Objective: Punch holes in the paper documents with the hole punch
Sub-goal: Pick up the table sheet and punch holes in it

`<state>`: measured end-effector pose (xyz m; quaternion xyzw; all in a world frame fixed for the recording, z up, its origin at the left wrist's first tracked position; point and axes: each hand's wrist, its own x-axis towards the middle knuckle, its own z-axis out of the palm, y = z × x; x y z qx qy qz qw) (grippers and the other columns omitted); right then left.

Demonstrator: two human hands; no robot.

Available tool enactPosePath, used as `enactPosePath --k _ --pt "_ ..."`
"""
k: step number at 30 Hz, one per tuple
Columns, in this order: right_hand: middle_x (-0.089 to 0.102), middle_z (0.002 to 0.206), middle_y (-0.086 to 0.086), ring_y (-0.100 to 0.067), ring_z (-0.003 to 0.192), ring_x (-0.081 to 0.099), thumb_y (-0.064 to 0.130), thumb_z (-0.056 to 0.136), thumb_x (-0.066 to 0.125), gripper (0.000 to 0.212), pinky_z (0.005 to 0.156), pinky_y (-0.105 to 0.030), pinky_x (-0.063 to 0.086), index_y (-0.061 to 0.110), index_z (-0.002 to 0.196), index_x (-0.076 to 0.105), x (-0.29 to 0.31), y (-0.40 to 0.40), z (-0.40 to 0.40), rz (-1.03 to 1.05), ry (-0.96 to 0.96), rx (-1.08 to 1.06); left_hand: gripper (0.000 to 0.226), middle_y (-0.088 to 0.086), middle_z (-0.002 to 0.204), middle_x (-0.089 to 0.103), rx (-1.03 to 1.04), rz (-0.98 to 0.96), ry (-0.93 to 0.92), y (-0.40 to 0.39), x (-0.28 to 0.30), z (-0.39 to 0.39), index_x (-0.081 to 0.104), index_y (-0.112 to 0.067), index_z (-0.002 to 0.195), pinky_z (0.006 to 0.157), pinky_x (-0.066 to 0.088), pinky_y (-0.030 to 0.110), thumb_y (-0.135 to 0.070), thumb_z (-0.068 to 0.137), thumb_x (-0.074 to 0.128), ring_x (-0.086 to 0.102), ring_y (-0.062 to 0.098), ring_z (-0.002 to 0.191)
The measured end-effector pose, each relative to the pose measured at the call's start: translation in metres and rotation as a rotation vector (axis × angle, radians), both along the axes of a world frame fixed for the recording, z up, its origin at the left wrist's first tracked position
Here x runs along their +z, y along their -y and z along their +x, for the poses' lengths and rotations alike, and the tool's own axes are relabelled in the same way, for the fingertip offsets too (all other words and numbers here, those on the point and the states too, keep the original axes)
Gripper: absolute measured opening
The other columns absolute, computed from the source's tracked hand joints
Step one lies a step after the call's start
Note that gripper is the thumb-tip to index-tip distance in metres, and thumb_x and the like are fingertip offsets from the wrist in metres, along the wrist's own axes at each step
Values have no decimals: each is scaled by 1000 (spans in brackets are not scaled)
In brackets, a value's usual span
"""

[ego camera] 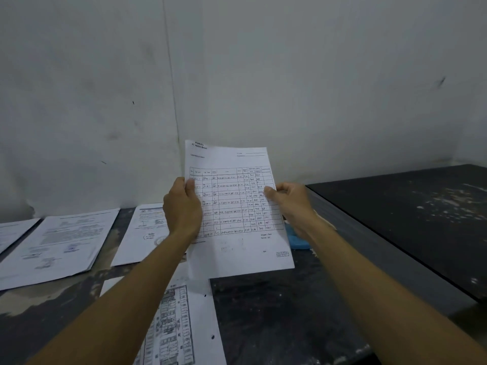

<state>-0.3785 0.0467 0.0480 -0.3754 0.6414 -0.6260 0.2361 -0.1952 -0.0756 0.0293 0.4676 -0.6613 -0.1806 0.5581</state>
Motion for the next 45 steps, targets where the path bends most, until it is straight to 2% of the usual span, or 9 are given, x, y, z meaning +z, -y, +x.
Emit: enactPosePath --k 7,11,15,20,25,30,35,39,45 --pt "73 82 -10 -28 68 73 10 97 60 13 55 -38 62 19 89 63 2 -3 -19 51 -202 -131 32 5 86 60 -33 186 -35 12 -33 -9 56 -7 90 69 43 34 -30 106 41 58 26 83" --pt "71 83 -7 -20 62 70 7 96 58 11 54 -34 60 13 99 66 -1 -2 -43 11 -336 -240 31 8 93 61 -49 255 -14 14 -47 -21 58 -5 93 72 41 35 -28 106 42 57 26 87" --pt "69 87 1 -12 77 63 7 92 57 14 60 -13 44 13 94 69 -11 0 -71 37 -569 -382 27 4 91 55 -52 267 49 11 -56 -35 56 -6 91 73 34 31 -24 106 42 50 22 84" --pt "71 105 -4 -16 90 62 14 97 53 21 77 -31 51 12 106 72 -27 2 -94 181 -531 -279 30 8 95 62 -85 343 62 17 -74 -52 60 -2 94 72 40 33 -24 105 42 55 25 84" --pt "63 128 1 -10 99 55 17 102 48 31 80 -24 43 17 126 68 -36 3 -111 221 -409 -190 34 14 115 66 -109 434 75 23 -84 -75 65 -2 114 88 52 41 -27 105 44 63 32 101" --pt "65 117 3 -3 81 56 20 101 51 29 61 -19 42 21 125 68 -45 5 -122 231 -372 -137 33 13 118 67 -113 482 91 17 -90 -101 64 -1 118 89 53 39 -25 104 46 65 32 104" --pt "59 115 8 -5 95 53 21 102 50 31 66 -15 38 19 129 66 -48 6 -128 214 -363 -56 34 16 119 67 -66 506 132 13 -97 -122 64 0 119 85 51 38 -25 104 46 64 34 105" --pt "63 114 6 1 79 51 22 103 50 32 64 -15 36 18 129 67 -53 7 -132 202 -355 -28 35 19 121 66 -41 524 160 11 -100 -131 63 2 121 88 52 40 -24 104 47 64 36 106" --pt "60 110 7 -1 80 53 23 103 49 32 67 -17 41 15 129 66 -52 7 -134 211 -389 -4 33 20 119 66 -38 557 138 4 -100 -142 63 3 118 88 54 42 -23 103 48 65 36 104"
